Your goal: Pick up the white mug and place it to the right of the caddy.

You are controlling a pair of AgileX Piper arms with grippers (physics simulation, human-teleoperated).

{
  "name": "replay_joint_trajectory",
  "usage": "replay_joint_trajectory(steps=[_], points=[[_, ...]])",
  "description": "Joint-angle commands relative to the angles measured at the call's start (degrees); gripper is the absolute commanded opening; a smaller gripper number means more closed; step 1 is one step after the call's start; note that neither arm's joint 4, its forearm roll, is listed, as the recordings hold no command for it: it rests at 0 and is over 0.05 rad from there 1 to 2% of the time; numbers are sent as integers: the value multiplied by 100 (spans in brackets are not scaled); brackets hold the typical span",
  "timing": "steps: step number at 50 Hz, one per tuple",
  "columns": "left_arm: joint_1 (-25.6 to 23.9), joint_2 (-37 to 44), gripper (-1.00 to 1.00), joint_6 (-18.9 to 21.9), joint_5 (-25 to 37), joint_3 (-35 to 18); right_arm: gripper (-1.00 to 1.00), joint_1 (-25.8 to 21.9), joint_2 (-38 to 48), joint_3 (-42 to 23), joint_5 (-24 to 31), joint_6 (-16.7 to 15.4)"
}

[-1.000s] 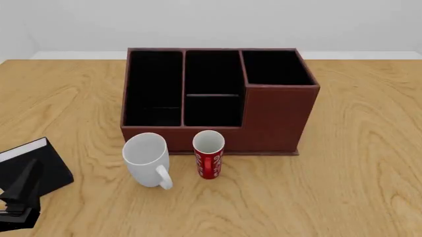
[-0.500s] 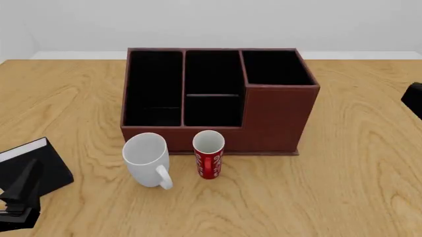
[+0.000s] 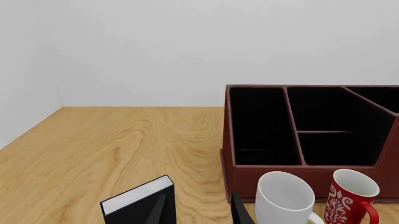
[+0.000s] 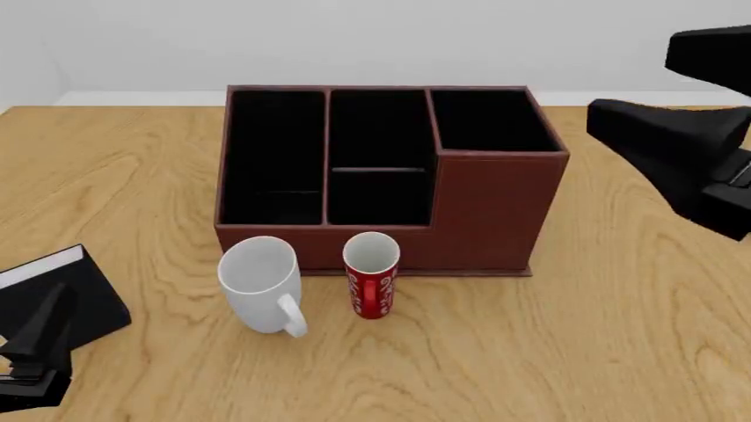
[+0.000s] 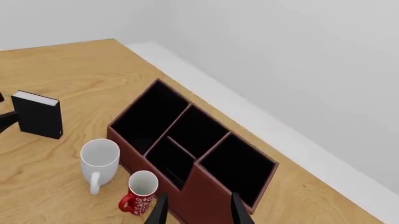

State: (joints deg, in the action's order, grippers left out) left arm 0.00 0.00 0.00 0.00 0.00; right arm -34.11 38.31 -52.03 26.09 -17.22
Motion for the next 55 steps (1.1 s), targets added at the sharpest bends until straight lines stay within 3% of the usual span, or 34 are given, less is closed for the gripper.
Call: replay_joint_trajectory(steps=[1, 11, 21, 26, 30, 55], points=[[0, 0, 100, 0, 0, 0, 100, -215, 819, -571, 93, -44], [0, 0, 100, 0, 0, 0, 100, -417, 1545, -1175, 374, 6], [0, 0, 100, 0, 0, 0, 100, -590, 2182, -1725, 678, 278], [0, 0, 100, 0, 0, 0, 100, -708, 2533, -1929, 833, 623], [0, 0, 100, 0, 0, 0, 100, -887, 2807, -2018, 891, 875], [0, 0, 100, 0, 0, 0, 100, -1480, 3893, -2292, 1221, 1309]])
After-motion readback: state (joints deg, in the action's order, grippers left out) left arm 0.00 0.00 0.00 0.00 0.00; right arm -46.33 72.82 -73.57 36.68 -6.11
